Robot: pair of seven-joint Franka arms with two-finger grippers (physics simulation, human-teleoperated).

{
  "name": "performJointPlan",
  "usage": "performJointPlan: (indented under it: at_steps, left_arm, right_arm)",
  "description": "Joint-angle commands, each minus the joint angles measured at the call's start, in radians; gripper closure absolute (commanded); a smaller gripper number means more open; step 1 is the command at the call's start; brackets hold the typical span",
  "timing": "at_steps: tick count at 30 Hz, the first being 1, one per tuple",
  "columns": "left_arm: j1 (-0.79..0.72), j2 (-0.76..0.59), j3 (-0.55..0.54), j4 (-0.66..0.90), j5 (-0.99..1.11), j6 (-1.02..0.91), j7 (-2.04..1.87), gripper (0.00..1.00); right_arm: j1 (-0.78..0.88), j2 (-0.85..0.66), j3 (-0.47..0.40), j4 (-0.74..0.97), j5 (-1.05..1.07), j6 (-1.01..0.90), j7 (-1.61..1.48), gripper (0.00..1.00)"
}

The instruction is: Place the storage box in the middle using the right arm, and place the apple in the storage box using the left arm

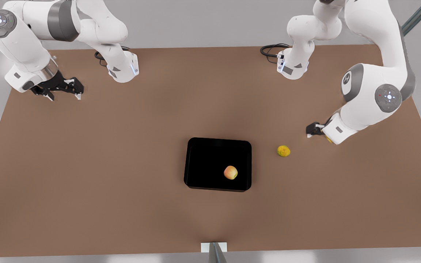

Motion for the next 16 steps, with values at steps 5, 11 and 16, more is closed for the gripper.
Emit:
performJointPlan:
  at_steps: [5, 11, 16]
  left_arm:
    - [0.005, 0.075, -0.041, 0.149, 0.056, -0.141, 0.002, 0.0]
    - [0.017, -0.084, -0.037, -0.077, 0.054, -0.052, 0.006, 0.0]
    - [0.019, 0.06, -0.048, 0.121, 0.056, -0.136, -0.006, 0.0]
  right_arm:
    - [0.002, 0.019, 0.0, 0.0, -0.001, 0.013, 0.0, 0.0]
    - [0.002, 0.011, 0.001, 0.002, -0.001, -0.028, 0.002, 0.0]
    - [0.002, -0.014, -0.083, 0.025, 0.057, -0.04, -0.026, 0.0]
